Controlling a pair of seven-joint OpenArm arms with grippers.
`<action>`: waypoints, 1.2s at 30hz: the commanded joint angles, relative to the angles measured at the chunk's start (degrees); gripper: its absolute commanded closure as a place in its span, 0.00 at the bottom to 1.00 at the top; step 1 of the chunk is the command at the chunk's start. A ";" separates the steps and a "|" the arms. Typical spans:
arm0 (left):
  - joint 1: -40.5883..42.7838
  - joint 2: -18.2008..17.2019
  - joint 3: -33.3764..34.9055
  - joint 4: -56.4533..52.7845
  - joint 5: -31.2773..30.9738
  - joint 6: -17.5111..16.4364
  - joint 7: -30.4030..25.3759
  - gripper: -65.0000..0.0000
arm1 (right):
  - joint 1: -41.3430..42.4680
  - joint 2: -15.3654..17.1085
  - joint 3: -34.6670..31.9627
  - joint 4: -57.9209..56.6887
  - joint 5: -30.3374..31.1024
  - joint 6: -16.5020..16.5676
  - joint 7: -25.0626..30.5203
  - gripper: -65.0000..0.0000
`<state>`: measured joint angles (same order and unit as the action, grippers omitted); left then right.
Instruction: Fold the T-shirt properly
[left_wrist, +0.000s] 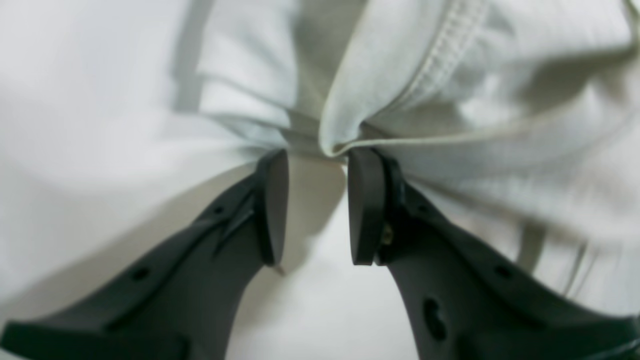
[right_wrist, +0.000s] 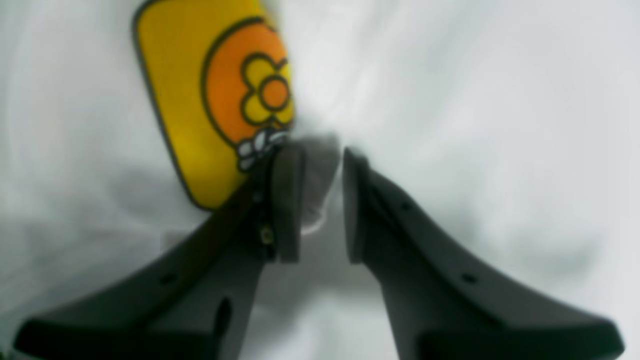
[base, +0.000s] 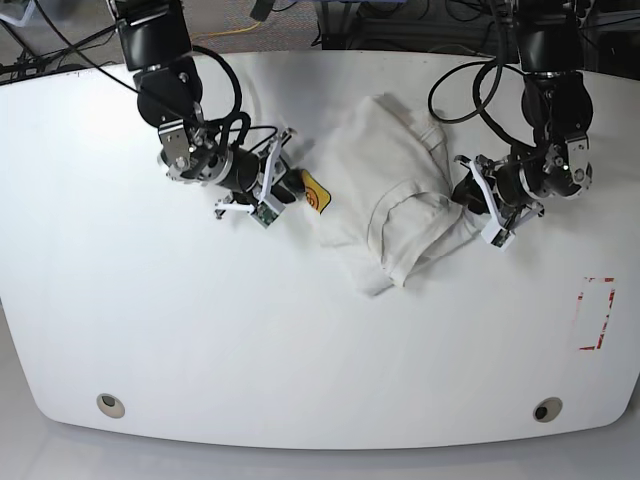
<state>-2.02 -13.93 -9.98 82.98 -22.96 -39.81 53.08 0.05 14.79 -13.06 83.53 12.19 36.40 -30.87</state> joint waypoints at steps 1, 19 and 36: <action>-1.80 -1.85 -0.97 0.93 -0.12 -0.19 -1.08 0.72 | -1.68 -0.06 -0.08 3.55 -0.10 0.65 -0.73 0.79; -0.40 -1.06 -9.06 20.89 0.15 -0.19 6.48 0.71 | -9.15 -7.53 -10.63 11.99 -4.05 0.56 -3.54 0.79; 9.36 13.80 5.45 27.83 4.98 20.52 3.05 0.28 | -8.19 -5.34 -1.05 11.99 -3.70 1.09 -5.21 0.79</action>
<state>6.83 -0.19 -6.20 110.45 -17.93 -21.32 58.39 -8.69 9.37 -15.38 94.24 7.62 37.23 -36.27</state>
